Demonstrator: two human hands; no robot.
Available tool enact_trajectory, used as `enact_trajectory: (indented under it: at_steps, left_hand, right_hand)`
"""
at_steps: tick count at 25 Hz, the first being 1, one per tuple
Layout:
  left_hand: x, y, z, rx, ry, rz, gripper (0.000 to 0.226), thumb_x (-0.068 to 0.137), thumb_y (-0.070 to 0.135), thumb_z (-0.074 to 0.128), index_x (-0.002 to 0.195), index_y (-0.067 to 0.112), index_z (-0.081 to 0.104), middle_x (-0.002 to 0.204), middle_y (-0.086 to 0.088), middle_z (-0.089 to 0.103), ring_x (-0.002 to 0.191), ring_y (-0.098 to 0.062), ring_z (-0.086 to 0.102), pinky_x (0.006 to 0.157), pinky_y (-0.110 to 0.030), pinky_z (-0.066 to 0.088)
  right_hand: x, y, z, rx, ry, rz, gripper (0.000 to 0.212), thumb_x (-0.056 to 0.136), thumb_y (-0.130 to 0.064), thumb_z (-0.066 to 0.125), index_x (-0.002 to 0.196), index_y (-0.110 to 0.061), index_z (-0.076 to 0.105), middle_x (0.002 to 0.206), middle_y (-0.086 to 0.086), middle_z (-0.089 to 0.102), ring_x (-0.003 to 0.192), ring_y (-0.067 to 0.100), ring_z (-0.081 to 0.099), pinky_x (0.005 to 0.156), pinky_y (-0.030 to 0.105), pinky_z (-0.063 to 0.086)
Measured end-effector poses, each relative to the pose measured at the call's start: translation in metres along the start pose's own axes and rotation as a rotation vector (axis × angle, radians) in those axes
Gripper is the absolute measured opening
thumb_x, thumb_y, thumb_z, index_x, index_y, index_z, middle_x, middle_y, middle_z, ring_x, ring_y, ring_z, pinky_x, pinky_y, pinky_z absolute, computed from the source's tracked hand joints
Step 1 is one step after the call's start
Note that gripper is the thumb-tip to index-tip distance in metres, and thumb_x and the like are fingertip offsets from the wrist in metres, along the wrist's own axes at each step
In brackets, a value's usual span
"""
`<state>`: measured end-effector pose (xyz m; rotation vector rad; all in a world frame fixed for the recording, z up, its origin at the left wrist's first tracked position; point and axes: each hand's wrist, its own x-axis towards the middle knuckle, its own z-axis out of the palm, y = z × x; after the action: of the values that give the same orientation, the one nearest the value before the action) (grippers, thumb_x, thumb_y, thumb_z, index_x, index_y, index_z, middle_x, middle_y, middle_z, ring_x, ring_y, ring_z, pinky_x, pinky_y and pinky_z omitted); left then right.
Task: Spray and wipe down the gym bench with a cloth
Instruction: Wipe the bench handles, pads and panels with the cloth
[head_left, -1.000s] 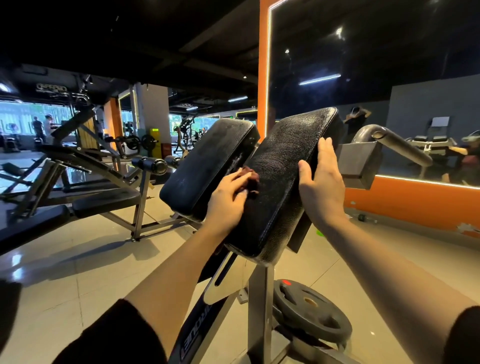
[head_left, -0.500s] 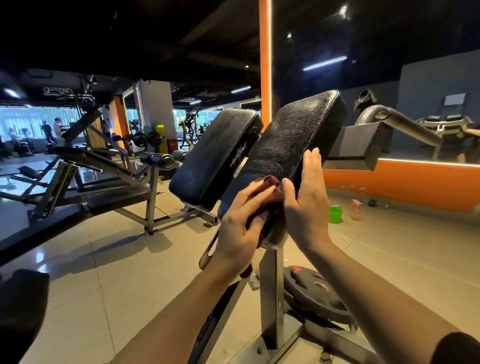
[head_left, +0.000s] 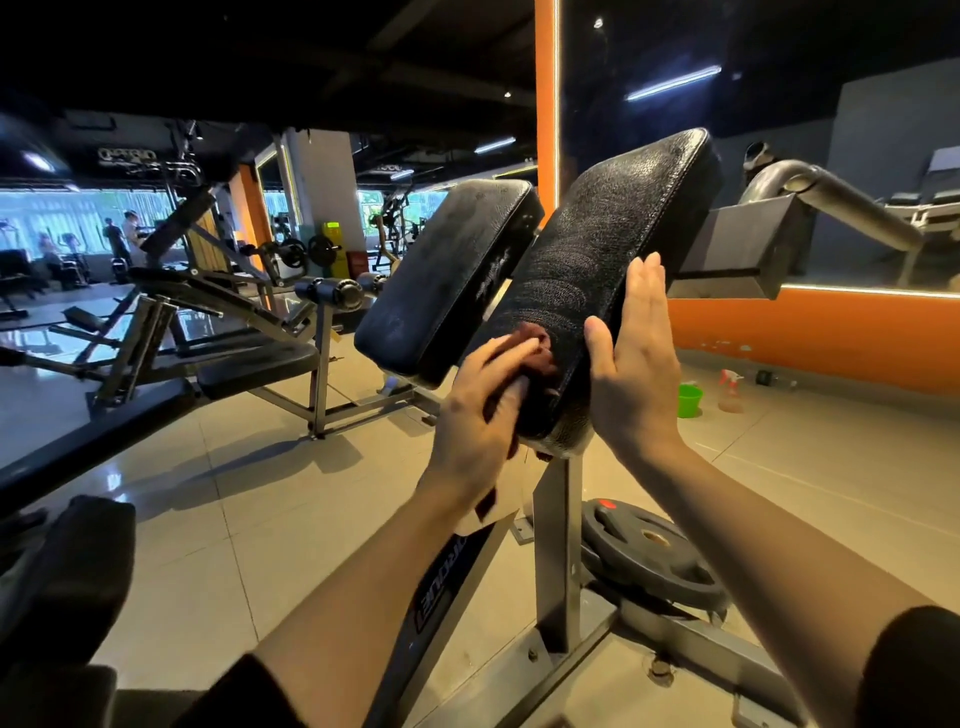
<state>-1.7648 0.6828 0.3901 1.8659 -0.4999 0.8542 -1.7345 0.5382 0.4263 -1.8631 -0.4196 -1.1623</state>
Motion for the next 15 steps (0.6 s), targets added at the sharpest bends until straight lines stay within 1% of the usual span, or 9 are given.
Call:
enact_trajectory:
  at_steps: [2,3,5,6,7,8,11,12,15]
  left_hand:
    - [0.021,0.003,-0.002,-0.033,0.058,-0.227,0.030,0.101,0.025,0.045,0.112,0.052,0.049,0.138,0.005,0.044,0.128,-0.014,0.044,0.105,-0.047,0.044]
    - [0.020,0.009,0.002,-0.018,0.079,-0.245,0.027,0.101,0.027,0.045,0.110,0.052,0.050,0.137,0.006,0.045,0.126,-0.013,0.044,0.104,-0.046,0.044]
    - [-0.003,0.022,0.016,0.034,0.071,-0.039,0.027,0.099,0.033,0.046,0.118,0.050,0.054,0.134,0.018,0.045,0.128,-0.006,0.041,0.107,-0.037,0.042]
    - [-0.018,0.023,0.017,0.022,0.010,0.081,0.030,0.097,0.033,0.047,0.124,0.047,0.053,0.134,0.023,0.044,0.131,-0.003,0.039,0.109,-0.031,0.039]
    - [-0.023,0.017,0.013,0.006,-0.041,0.154,0.033,0.097,0.031,0.047,0.128,0.043,0.052,0.135,0.023,0.044,0.133,-0.002,0.037,0.110,-0.029,0.036]
    - [-0.014,0.010,0.006,0.009,-0.071,0.150,0.035,0.098,0.028,0.047,0.130,0.040,0.051,0.137,0.020,0.044,0.134,-0.004,0.037,0.110,-0.030,0.036]
    - [0.034,0.004,-0.007,0.019,0.003,-0.230,0.033,0.102,0.022,0.043,0.130,0.037,0.053,0.142,0.008,0.042,0.133,-0.013,0.041,0.108,-0.034,0.040]
    - [0.037,0.009,-0.003,0.020,0.019,-0.264,0.032,0.102,0.026,0.043,0.128,0.041,0.054,0.142,0.008,0.043,0.131,-0.014,0.042,0.107,-0.034,0.040]
    - [0.017,0.025,0.010,-0.011,-0.106,-0.019,0.029,0.097,0.042,0.044,0.120,0.058,0.053,0.136,0.017,0.046,0.128,-0.007,0.043,0.107,-0.034,0.040]
  right_hand:
    - [0.001,0.000,-0.002,-0.005,-0.015,-0.003,0.064,0.095,-0.030,0.035,0.152,-0.006,0.019,0.161,0.009,0.013,0.148,0.016,0.009,0.109,0.004,-0.003]
    - [0.001,0.001,-0.002,-0.011,-0.017,-0.010,0.064,0.095,-0.030,0.035,0.152,-0.006,0.019,0.161,0.008,0.014,0.148,0.015,0.009,0.109,0.004,-0.003]
    - [0.001,0.002,-0.003,-0.016,-0.004,-0.026,0.064,0.095,-0.029,0.036,0.152,-0.005,0.021,0.161,0.009,0.015,0.148,0.017,0.010,0.110,0.004,-0.003]
    - [0.001,0.002,-0.002,-0.014,0.005,-0.035,0.063,0.095,-0.029,0.036,0.151,-0.004,0.022,0.160,0.010,0.015,0.148,0.018,0.011,0.110,0.004,-0.002]
    - [0.001,0.003,-0.001,-0.013,0.010,-0.038,0.063,0.095,-0.028,0.037,0.151,-0.005,0.022,0.160,0.010,0.016,0.148,0.018,0.011,0.110,0.004,-0.002]
    - [0.001,0.003,-0.002,-0.016,0.009,-0.035,0.063,0.094,-0.029,0.037,0.151,-0.005,0.022,0.160,0.009,0.016,0.148,0.017,0.011,0.110,0.003,-0.002]
    - [0.002,0.000,-0.008,-0.032,-0.027,-0.032,0.065,0.093,-0.032,0.037,0.151,-0.008,0.022,0.160,0.006,0.016,0.148,0.014,0.011,0.107,0.002,-0.001]
    - [0.003,-0.001,-0.010,-0.044,-0.041,-0.035,0.067,0.092,-0.033,0.038,0.151,-0.008,0.023,0.160,0.006,0.018,0.148,0.014,0.013,0.108,0.004,0.001]
    - [0.008,0.000,-0.018,-0.051,-0.011,-0.049,0.064,0.087,-0.033,0.049,0.144,-0.006,0.040,0.152,0.012,0.036,0.141,0.023,0.031,0.110,0.020,0.019]
